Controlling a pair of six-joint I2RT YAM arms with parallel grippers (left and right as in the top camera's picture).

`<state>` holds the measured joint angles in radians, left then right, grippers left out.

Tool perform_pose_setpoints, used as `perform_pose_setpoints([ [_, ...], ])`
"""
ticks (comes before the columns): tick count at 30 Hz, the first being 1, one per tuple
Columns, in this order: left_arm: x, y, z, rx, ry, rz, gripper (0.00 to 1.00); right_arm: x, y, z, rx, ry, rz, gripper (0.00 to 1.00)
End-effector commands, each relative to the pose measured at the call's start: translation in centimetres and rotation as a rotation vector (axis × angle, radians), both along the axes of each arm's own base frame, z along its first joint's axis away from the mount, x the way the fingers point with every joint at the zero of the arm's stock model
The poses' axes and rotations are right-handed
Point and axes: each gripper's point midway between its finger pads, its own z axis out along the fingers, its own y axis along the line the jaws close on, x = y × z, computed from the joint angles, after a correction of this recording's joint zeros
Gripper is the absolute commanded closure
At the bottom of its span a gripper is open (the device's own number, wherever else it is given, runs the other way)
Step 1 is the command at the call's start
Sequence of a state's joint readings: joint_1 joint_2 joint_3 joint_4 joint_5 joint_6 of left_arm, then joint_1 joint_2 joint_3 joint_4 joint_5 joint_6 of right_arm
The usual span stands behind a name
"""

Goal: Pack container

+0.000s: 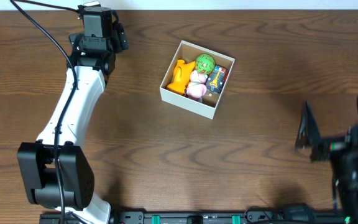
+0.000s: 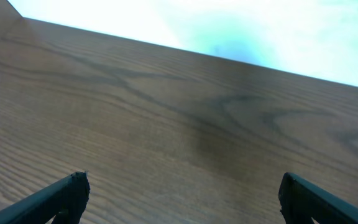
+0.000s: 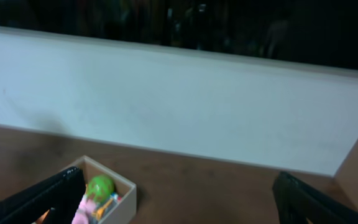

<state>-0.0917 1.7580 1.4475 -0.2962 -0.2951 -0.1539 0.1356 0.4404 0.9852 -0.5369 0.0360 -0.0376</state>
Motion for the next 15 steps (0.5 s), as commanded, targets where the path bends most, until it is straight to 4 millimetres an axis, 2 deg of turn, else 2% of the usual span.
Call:
perform_pose_setpoints([
  [1,-0.3,0.4,0.8,0.003,-0.016,0.016,0.02,0.2,0.5,-4.6,0.010,0.003,0.022,0.01],
  [6,-0.3,0.4,0.8,0.003,-0.015,0.016,0.02,1.8,0.3,-10.3,0.021,-0.083,0.009,0.01],
  [11,-0.3,0.4,0.8,0.003,-0.015,0.016,0.02,3.5,0.7,-16.0,0.019,-0.088,0.037,0.01],
  [15,-0.3,0.4,0.8,0.003,-0.016,0.016,0.02,3.9,0.8,-18.4,0.017,-0.078,0.046,0.01],
])
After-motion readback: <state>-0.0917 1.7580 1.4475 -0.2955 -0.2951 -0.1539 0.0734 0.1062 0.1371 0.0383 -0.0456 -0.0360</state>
